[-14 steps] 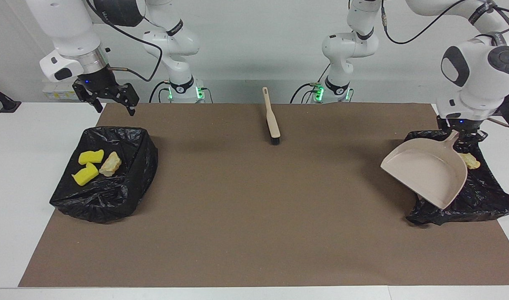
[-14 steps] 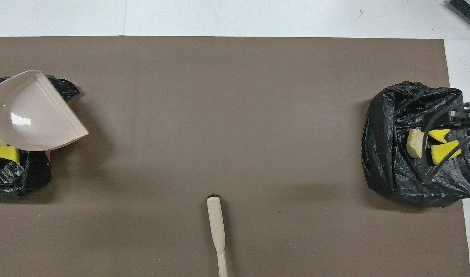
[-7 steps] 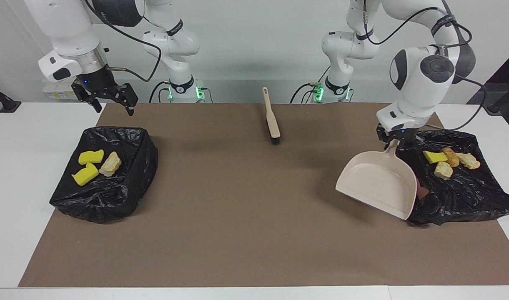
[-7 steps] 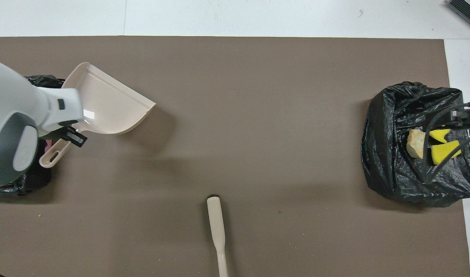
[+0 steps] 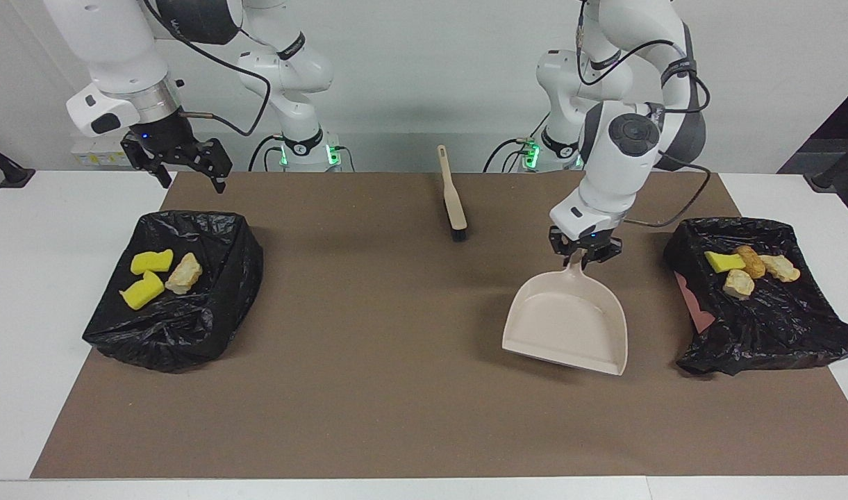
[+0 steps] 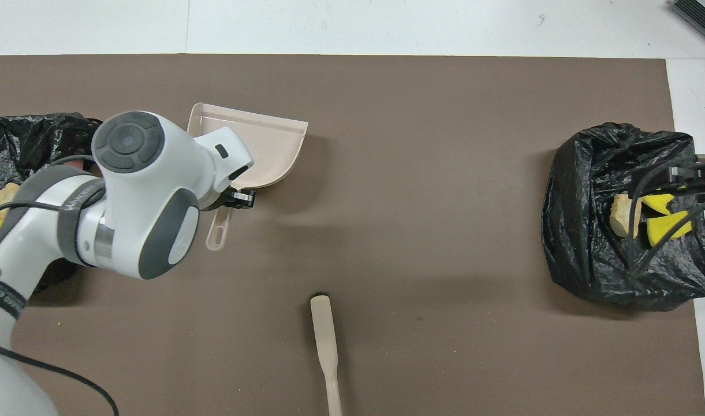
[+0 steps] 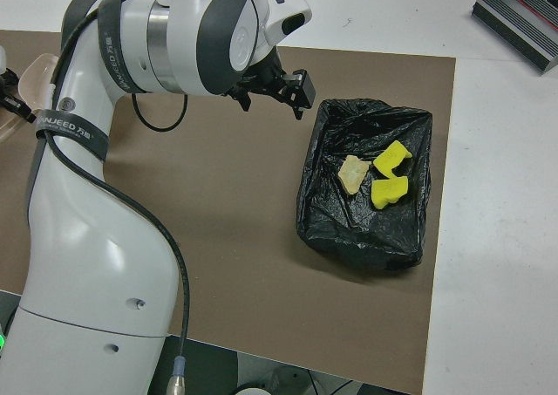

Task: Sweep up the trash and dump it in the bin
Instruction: 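Bring the empty dustpan back and set it on the table, left gripper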

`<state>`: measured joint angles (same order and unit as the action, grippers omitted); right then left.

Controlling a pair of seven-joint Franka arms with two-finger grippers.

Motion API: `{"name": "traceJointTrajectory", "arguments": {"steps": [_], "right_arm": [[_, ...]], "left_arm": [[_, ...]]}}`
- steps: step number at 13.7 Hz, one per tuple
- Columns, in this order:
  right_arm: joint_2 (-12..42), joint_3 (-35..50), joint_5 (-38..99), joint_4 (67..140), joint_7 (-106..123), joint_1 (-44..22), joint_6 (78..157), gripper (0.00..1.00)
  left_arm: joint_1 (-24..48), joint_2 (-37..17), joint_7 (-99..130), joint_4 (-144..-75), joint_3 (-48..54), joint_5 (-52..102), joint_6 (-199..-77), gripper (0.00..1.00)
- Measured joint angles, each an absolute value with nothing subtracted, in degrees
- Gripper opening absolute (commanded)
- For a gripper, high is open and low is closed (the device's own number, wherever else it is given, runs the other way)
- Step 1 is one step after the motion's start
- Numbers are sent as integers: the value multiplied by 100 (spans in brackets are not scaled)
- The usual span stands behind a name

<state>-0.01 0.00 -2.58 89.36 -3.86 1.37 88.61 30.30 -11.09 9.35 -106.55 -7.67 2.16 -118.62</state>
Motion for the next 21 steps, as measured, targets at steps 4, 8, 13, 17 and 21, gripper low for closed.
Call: {"name": "traceJointTrajectory", "arguments": {"steps": [4,8,13,17,21], "right_arm": [[-1,-25,-259,8935,-386,150,8861,100],[-1,-19,-258,8935,-386,151,8861,100],[-1,-18,-258,8936,-386,151,8861,100],[-1,-18,-258,8935,-386,151,8861,100],[-1,-18,-258,8936,-386,151,8861,100]], "left_arm": [[3545,-1467,1858,-10464,-766,513,-12408,0],[3859,-1669,1950,-10362,-770,596,-12545,0],[4060,-2010,2178,-10326,-772,598,-12618,34],[4125,-2086,2309,-10275,-793,568,-12617,99],[4121,-2033,2307,-10096,-899,149,-12549,100]]}}
